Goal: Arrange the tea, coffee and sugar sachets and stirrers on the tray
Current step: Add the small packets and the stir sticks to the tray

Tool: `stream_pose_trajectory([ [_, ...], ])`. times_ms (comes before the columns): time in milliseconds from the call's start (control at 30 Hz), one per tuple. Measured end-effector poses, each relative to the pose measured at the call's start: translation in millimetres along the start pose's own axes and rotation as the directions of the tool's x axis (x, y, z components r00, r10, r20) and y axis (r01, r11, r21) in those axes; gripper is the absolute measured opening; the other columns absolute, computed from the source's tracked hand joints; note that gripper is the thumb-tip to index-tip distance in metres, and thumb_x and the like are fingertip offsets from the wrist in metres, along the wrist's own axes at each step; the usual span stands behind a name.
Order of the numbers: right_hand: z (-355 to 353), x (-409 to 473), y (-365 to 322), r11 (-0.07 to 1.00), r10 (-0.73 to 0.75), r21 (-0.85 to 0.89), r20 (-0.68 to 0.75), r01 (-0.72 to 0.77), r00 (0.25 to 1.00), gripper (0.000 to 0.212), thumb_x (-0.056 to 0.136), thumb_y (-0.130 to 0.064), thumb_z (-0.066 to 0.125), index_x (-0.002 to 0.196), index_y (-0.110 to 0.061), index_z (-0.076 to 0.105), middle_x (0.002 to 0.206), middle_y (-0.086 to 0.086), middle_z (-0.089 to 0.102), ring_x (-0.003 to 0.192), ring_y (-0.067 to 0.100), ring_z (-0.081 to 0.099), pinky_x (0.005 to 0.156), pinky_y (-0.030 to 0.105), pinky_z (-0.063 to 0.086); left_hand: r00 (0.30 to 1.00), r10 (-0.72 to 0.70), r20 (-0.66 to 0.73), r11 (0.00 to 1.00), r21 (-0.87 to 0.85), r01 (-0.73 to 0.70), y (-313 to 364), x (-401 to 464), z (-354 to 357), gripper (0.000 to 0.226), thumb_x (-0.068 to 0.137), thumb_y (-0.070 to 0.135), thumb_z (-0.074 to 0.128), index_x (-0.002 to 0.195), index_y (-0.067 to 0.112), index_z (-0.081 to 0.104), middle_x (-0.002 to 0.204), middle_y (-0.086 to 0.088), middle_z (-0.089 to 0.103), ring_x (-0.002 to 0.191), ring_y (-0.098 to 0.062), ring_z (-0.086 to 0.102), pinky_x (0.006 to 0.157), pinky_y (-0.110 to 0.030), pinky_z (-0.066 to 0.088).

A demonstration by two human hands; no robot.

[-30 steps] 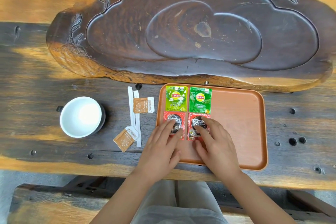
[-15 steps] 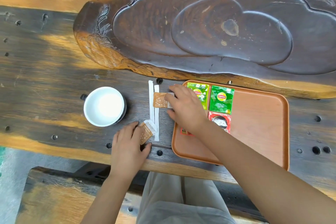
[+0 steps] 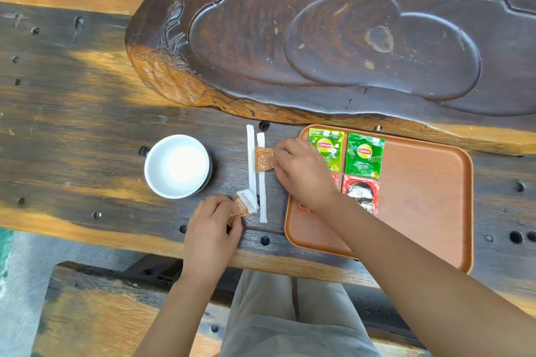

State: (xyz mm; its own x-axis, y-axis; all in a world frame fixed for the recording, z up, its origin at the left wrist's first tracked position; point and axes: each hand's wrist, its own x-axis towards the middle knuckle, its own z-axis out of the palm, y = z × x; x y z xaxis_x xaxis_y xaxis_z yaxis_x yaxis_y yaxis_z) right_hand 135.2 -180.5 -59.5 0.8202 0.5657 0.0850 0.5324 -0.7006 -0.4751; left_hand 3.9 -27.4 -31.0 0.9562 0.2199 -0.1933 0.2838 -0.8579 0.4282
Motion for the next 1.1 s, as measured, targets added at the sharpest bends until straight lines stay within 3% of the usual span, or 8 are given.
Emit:
stream_pose_trajectory([
  [167,-41,-55,5,0.979,0.142,0.172,-0.172,-0.112,0.975,0.006,0.080,-0.006,0.064,0.074,-0.005,0.064,0.093,0.009,0.066,0.088,0.025,0.058,0.078,0.032,0.045,0.981,0.186,-0.048,0.975,-0.115,-0.190,30,2,-7,0.012,0.071,0.004,0.067,0.081,0.009,0.064,0.099,-0.001,0.056,0.091,-0.014,0.046,0.078,-0.016,0.032],
  [233,-52,-91,14,0.976,0.196,0.126,-0.172,-0.176,0.965,0.007,0.080,-0.011,0.064,0.075,-0.006,0.065,0.095,0.008,0.067,0.090,0.026,0.058,0.080,0.032,0.043,0.948,0.320,0.007,0.942,-0.115,-0.317,48,4,3,0.010,0.072,0.010,0.060,0.082,0.010,0.062,0.099,0.004,0.051,0.090,-0.015,0.047,0.077,-0.021,0.035],
  [367,-59,-152,30,0.975,0.223,0.025,-0.095,-0.222,0.970,0.015,0.084,-0.018,0.058,0.074,-0.010,0.065,0.095,0.005,0.068,0.094,0.024,0.056,0.085,0.027,0.036,0.853,0.504,0.138,0.864,-0.072,-0.499,72,0,32,0.019,0.063,0.001,0.068,0.080,0.009,0.063,0.093,-0.003,0.062,0.090,-0.017,0.048,0.080,-0.029,0.037],
  [633,-53,-188,39,0.978,0.209,-0.005,-0.034,-0.209,0.977,0.007,0.080,-0.008,0.063,0.074,-0.012,0.062,0.095,0.003,0.067,0.094,0.023,0.058,0.085,0.030,0.039,0.830,0.516,0.213,0.853,-0.037,-0.520,70,-4,49,0.021,0.064,-0.002,0.071,0.078,0.012,0.064,0.096,0.000,0.064,0.094,-0.015,0.049,0.087,-0.025,0.035],
  [767,-56,-192,39,0.979,0.203,-0.008,-0.029,-0.203,0.979,0.005,0.080,-0.015,0.062,0.083,-0.016,0.057,0.103,0.008,0.065,0.103,0.025,0.054,0.086,0.032,0.038,0.823,0.521,0.225,0.844,0.009,-0.537,71,-9,44,0.016,0.072,0.011,0.064,0.088,0.011,0.066,0.111,-0.005,0.063,0.108,-0.019,0.045,0.095,-0.030,0.031],
  [933,-55,-199,24,0.979,0.201,-0.025,-0.003,-0.201,0.980,0.028,0.086,-0.021,0.054,0.111,-0.015,0.063,0.118,0.012,0.061,0.107,0.028,0.053,0.090,0.036,0.039,0.832,0.500,0.242,0.850,0.046,-0.524,76,-26,42,0.032,0.077,0.030,0.056,0.105,0.016,0.062,0.119,-0.006,0.059,0.113,-0.021,0.046,0.096,-0.035,0.034],
  [1100,-40,-207,11,0.980,0.185,-0.083,0.070,-0.179,0.980,0.036,0.085,-0.026,0.052,0.118,-0.014,0.062,0.120,0.013,0.060,0.112,0.028,0.048,0.095,0.040,0.037,0.825,0.488,0.284,0.843,0.092,-0.530,69,-37,50,0.041,0.079,0.034,0.051,0.117,0.020,0.057,0.115,-0.005,0.060,0.110,-0.022,0.047,0.092,-0.040,0.045],
])
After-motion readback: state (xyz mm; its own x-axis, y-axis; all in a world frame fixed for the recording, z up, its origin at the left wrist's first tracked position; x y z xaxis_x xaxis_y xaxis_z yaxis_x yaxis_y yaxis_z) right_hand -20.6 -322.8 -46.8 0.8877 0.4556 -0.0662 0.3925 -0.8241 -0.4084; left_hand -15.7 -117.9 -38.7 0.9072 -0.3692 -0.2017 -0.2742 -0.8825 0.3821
